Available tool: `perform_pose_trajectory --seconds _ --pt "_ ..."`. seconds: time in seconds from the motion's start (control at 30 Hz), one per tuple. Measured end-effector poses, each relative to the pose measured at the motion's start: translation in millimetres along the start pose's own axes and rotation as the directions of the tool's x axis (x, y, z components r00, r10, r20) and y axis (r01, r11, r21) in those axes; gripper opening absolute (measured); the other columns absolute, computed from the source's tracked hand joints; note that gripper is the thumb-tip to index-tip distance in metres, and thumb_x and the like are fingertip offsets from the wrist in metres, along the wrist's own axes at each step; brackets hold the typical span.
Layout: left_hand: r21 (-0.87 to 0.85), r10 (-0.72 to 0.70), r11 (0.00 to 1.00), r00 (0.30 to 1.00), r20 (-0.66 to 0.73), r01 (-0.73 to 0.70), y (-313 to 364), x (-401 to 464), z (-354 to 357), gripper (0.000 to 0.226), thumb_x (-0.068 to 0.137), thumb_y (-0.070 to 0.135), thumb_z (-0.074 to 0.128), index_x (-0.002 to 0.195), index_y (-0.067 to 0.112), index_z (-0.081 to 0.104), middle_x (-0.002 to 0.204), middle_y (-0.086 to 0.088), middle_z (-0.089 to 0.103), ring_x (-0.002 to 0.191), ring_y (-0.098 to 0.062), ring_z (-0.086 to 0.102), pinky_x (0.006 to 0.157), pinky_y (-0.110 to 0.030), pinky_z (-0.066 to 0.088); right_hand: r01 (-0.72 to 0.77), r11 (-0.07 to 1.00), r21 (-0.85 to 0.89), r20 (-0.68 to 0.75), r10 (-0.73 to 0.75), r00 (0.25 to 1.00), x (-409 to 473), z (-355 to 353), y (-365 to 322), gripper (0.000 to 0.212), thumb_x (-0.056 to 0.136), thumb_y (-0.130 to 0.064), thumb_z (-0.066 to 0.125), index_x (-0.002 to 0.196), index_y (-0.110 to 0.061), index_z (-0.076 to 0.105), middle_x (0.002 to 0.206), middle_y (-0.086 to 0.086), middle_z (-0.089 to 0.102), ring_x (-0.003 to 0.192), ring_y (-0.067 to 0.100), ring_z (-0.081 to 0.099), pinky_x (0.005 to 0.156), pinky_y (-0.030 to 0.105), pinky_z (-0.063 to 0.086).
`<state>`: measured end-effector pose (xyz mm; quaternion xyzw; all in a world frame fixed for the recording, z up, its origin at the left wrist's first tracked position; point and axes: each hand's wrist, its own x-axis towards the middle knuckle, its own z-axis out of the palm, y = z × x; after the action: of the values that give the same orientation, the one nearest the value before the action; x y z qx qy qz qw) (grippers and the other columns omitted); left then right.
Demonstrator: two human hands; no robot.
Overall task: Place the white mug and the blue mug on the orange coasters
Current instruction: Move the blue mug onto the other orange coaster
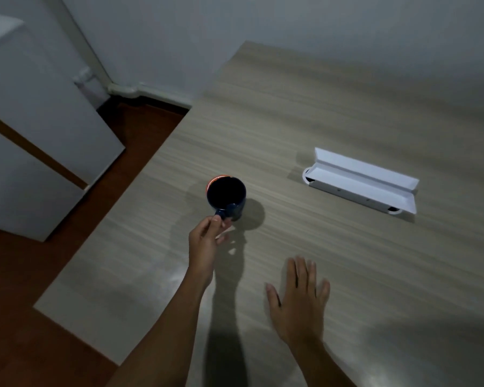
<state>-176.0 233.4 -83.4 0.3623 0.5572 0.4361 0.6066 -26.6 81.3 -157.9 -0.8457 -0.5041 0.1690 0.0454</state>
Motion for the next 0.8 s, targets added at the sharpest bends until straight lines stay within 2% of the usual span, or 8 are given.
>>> perform_pose_trajectory --seconds 0.17,0.3,0.37,0.43,0.53,0.67,0.8 --pt "-0.021 0.041 0.999 0.997 -0.058 -0.042 7 40 9 0.023 0.102 0.016 0.053 0.086 0.016 0.069 0.103 -0.01 0.075 0.109 -0.022 0.07 0.088 -0.035 0.053 -0.017 1.0 0.003 -0.042 0.018 0.999 2 2 0 0.082 0.089 -0.068 0.036 0.155 -0.021 0.03 0.166 0.004 0.03 0.155 0.028 0.018 0.122 0.06 0.013" --pt "-0.06 0.064 0.996 0.991 -0.119 -0.071 10 66 13 0.04 0.101 0.012 0.054 0.067 0.025 0.07 0.087 0.002 0.075 0.105 -0.023 0.069 0.091 -0.036 0.054 -0.012 1.0 0.027 -0.084 0.014 0.996 5 4 2 0.076 0.087 -0.062 0.048 0.151 -0.02 0.041 0.161 0.005 0.041 0.152 0.029 0.028 0.119 0.062 0.02" --pt "-0.083 0.056 0.994 0.989 -0.138 -0.068 9 75 13 0.043 0.1 0.009 0.053 0.065 0.025 0.07 0.078 0.008 0.076 0.101 -0.023 0.07 0.088 -0.035 0.053 -0.006 0.999 0.032 -0.098 0.009 0.995 5 5 2 0.077 0.087 -0.061 0.048 0.151 -0.019 0.039 0.161 0.005 0.04 0.152 0.029 0.028 0.119 0.062 0.02" --pt "-0.101 0.037 0.993 0.986 -0.162 -0.053 7 82 12 0.039 0.1 0.006 0.052 0.069 0.023 0.067 0.073 0.008 0.075 0.098 -0.024 0.07 0.086 -0.034 0.052 -0.016 0.999 0.031 -0.094 0.019 0.995 5 5 2 0.083 0.088 -0.062 0.047 0.156 -0.017 0.03 0.163 0.005 0.035 0.153 0.027 0.024 0.121 0.06 0.019" --pt "-0.091 0.024 0.995 0.986 -0.164 -0.04 5 83 11 0.031 0.101 0.007 0.051 0.075 0.018 0.063 0.081 0.002 0.073 0.101 -0.025 0.069 0.085 -0.03 0.054 -0.033 0.999 0.017 -0.082 0.034 0.996 5 4 2 0.089 0.088 -0.063 0.045 0.159 -0.015 0.021 0.166 0.006 0.027 0.154 0.026 0.021 0.122 0.058 0.017" --pt "-0.086 0.04 0.995 0.988 -0.152 -0.054 4 81 11 0.029 0.101 0.008 0.051 0.078 0.018 0.065 0.09 -0.004 0.071 0.099 -0.022 0.07 0.082 -0.025 0.055 -0.024 1.0 -0.002 -0.072 0.024 0.997 5 6 1 0.087 0.089 -0.063 0.043 0.159 -0.016 0.02 0.167 0.005 0.025 0.155 0.025 0.019 0.122 0.057 0.016" --pt "-0.084 0.056 0.994 0.989 -0.136 -0.068 2 84 13 0.03 0.101 0.008 0.052 0.077 0.018 0.066 0.09 -0.004 0.072 0.106 -0.026 0.07 0.085 -0.025 0.057 -0.033 0.999 -0.012 -0.072 0.032 0.997 6 6 2 0.087 0.089 -0.064 0.042 0.158 -0.016 0.022 0.167 0.005 0.025 0.155 0.024 0.018 0.123 0.056 0.016"
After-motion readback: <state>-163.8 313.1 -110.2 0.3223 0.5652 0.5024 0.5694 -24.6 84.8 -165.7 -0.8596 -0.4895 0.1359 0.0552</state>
